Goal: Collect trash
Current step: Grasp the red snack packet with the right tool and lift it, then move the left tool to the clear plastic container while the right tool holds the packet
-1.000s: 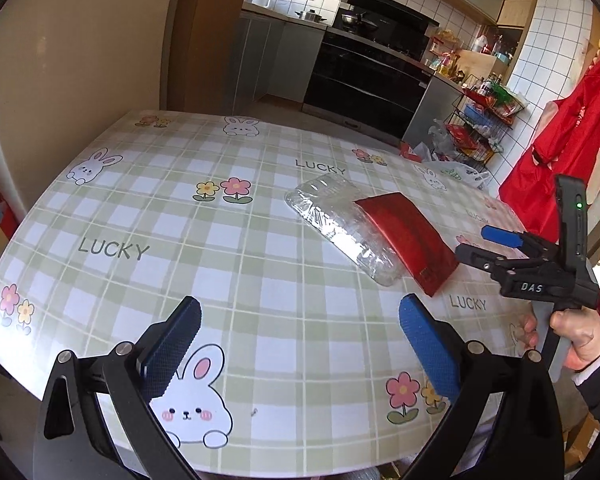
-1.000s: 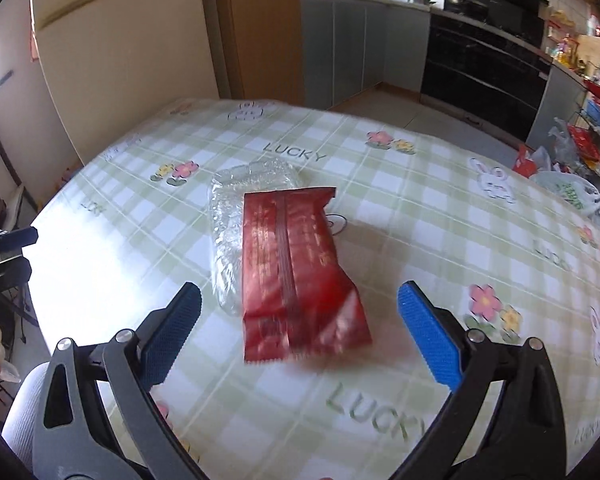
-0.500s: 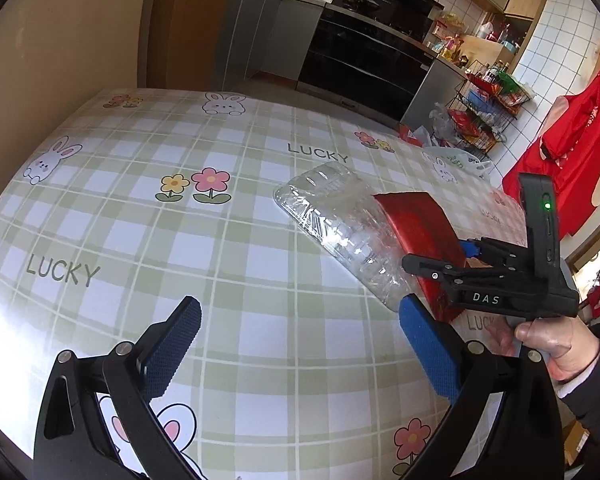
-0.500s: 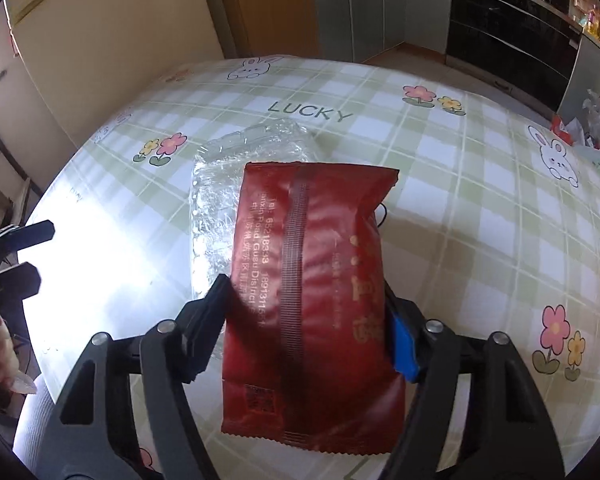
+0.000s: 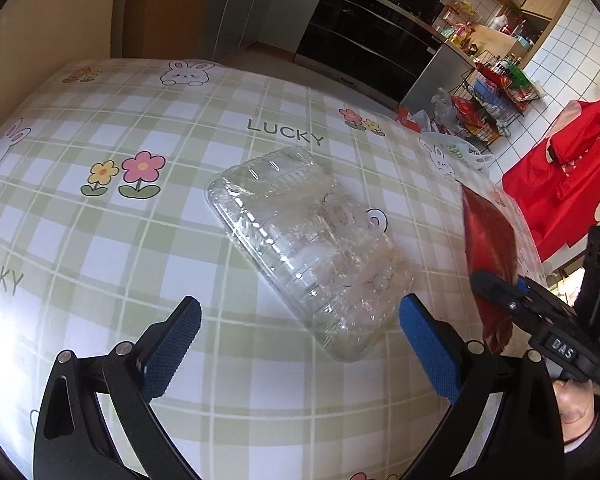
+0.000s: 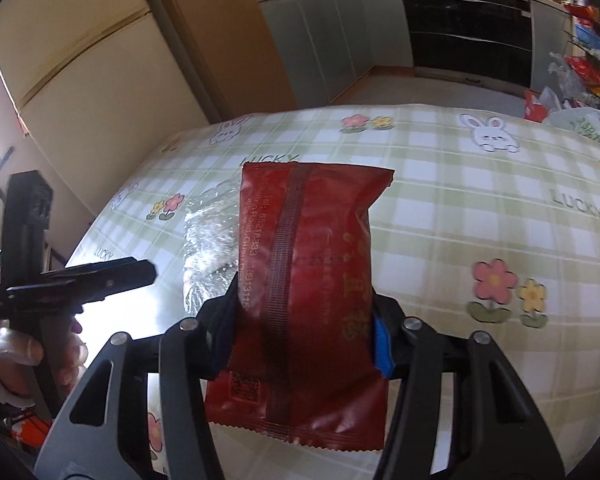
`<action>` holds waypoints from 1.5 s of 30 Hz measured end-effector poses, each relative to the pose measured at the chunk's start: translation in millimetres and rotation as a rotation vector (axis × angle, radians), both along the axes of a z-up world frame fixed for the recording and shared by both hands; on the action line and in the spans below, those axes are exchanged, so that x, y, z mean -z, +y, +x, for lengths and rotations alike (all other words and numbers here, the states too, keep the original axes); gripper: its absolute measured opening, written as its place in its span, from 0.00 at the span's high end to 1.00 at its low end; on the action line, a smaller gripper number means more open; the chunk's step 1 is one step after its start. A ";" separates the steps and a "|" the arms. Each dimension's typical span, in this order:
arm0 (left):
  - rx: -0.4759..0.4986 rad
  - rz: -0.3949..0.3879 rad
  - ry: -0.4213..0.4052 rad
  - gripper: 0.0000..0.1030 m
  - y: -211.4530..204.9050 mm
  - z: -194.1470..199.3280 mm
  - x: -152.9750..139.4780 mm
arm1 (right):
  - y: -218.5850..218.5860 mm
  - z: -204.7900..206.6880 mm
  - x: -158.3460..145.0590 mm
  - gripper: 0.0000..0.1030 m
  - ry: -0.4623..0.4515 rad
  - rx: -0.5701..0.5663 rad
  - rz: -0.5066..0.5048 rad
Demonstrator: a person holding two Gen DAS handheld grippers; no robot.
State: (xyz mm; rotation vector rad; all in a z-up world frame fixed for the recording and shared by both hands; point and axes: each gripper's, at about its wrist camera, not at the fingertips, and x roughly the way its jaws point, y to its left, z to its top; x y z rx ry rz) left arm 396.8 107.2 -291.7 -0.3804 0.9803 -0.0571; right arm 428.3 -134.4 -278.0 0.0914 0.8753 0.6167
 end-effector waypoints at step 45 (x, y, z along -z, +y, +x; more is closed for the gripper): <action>-0.066 -0.028 -0.001 0.51 7.1 16.2 8.2 | 51.3 58.1 35.4 0.47 0.008 -0.010 -0.245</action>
